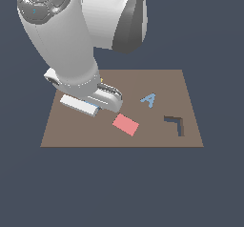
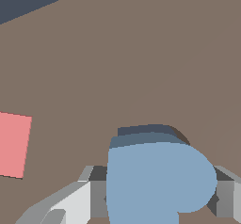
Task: Insert a designated object into the corresponding slot on a board.
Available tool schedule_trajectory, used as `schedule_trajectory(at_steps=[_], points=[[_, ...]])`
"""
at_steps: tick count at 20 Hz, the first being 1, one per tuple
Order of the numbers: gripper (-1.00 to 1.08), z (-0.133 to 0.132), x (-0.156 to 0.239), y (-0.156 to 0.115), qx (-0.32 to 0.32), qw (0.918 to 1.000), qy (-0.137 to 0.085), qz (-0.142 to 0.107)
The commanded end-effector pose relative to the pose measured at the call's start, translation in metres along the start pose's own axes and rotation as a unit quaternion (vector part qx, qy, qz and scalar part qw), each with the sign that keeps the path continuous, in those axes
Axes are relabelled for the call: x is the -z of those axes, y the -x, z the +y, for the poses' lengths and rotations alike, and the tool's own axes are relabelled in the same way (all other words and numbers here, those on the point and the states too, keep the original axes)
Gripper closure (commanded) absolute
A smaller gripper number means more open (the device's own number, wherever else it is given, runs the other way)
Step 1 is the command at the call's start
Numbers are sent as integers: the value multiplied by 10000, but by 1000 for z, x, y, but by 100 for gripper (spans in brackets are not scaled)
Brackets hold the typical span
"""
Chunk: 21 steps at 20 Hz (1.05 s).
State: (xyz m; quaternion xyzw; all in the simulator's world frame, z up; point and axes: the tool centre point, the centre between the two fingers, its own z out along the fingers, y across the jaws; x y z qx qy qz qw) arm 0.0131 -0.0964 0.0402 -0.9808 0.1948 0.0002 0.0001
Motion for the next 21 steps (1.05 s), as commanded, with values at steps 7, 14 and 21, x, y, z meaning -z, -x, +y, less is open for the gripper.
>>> schedule_trajectory(at_steps=[7,14,21], points=[[108,4,-3,-3,-90,10000,1,-2],[-92,4,-10,-3,-101,9999,1,-3],[-92,4,-10,-3,-101,9999,1,-3]])
